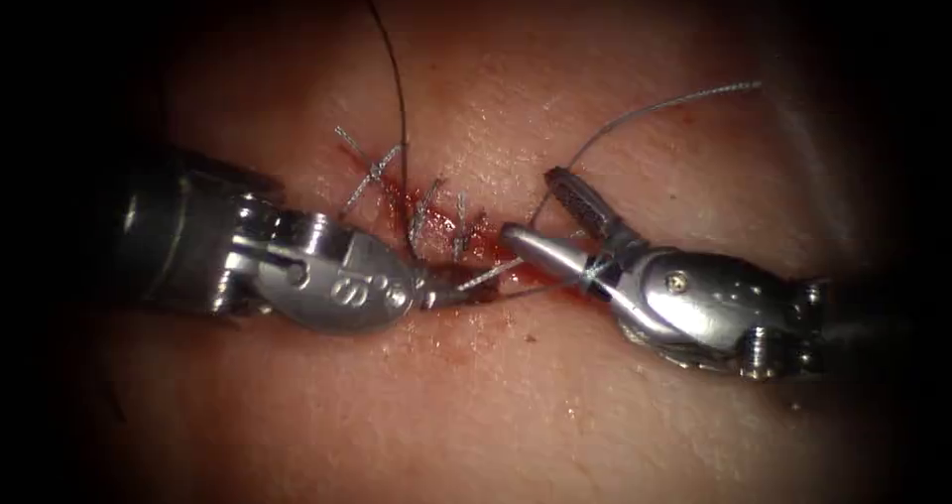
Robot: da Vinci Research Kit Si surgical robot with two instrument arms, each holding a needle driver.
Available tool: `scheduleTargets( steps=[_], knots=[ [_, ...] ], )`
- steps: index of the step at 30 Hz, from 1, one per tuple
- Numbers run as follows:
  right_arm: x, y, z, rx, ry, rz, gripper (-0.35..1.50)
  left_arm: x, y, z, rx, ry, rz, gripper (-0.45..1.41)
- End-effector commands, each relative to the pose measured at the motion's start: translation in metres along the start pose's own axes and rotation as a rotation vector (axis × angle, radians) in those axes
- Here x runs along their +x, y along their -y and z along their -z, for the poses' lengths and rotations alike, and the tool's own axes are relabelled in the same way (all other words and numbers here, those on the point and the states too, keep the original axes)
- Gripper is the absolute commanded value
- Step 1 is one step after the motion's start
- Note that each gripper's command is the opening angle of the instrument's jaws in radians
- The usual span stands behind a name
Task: Wound Closure
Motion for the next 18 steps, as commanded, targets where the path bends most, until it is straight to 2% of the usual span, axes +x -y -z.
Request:
scheduleTargets(
  steps=[1,12,18],
  knots=[
    [-0.0012,0.0001,0.0005,-0.022,0.006,-0.022,0.66,0.0002,-0.0001,-0.0008,-0.001,-0.003,0.002,-0.45],
    [-0.0013,-0.0034,0.0017,-0.162,-0.050,-0.162,0.73,0.0018,0.0021,-0.0037,0.010,-0.003,0.007,-0.45],
    [-0.0019,-0.0034,0.0017,-0.184,-0.055,-0.171,0.73,0.0018,0.0031,-0.0048,0.013,-0.002,0.008,-0.45]
  ],
)
